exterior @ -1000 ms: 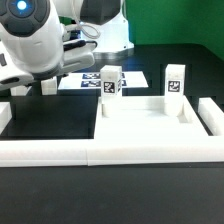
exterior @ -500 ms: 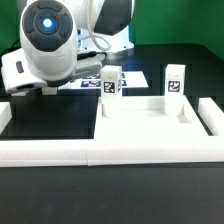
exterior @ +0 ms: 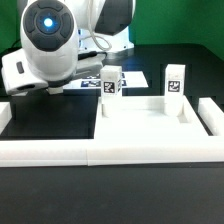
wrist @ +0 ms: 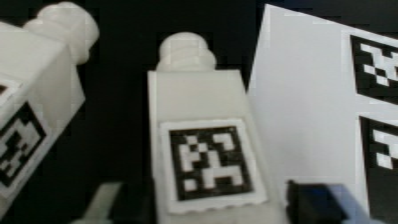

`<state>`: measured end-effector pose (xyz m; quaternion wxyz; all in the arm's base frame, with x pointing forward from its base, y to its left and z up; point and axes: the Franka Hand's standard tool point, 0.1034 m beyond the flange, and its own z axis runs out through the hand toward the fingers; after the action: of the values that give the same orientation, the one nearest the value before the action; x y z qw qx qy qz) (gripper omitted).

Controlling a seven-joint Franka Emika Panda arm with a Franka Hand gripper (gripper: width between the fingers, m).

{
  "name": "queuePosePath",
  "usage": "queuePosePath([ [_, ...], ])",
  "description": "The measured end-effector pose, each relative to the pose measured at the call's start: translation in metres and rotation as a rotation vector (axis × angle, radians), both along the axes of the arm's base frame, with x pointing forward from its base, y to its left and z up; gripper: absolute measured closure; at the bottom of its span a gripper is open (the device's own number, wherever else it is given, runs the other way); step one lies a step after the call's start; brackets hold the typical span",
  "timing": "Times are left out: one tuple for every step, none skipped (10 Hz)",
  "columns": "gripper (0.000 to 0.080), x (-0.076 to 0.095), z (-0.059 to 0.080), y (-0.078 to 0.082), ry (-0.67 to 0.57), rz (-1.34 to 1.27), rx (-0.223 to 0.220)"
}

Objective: Assemble square table

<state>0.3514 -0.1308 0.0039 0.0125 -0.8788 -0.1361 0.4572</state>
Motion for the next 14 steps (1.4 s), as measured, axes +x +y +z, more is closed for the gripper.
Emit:
queuePosePath([
  [0.0509,0.0,0.0,0.0,0.0,0.001,0.001],
  [0.0509,0.0,0.0,0.0,0.0,0.003,0.002],
  [0.0509,0.0,0.0,0.0,0.0,0.003,0.003],
  [0.0509,0.0,0.0,0.001,0.001,0.005,0.004],
  [0.0509,0.0,0.0,0.001,0.001,0.006,0.005],
  [0.0509,0.0,0.0,0.001,0.001,0.007,0.007],
  [0.0508,0.001,0.001,0.0,0.003,0.014,0.016],
  [0.0508,0.011,0.019,-0.002,0.014,0.033,0.047],
  [0.0508,0.02,0.04,-0.004,0.019,0.035,0.058],
  [0.0508,0.028,0.06,-0.005,0.022,0.039,0.072],
  [0.0508,0.037,0.081,-0.006,0.003,0.04,0.079],
  [0.0508,0.041,0.096,-0.005,-0.006,0.043,0.085],
  [0.0508,0.043,0.09,-0.005,-0.034,0.043,0.092],
  [0.0508,0.05,0.086,-0.006,-0.138,0.031,0.118],
])
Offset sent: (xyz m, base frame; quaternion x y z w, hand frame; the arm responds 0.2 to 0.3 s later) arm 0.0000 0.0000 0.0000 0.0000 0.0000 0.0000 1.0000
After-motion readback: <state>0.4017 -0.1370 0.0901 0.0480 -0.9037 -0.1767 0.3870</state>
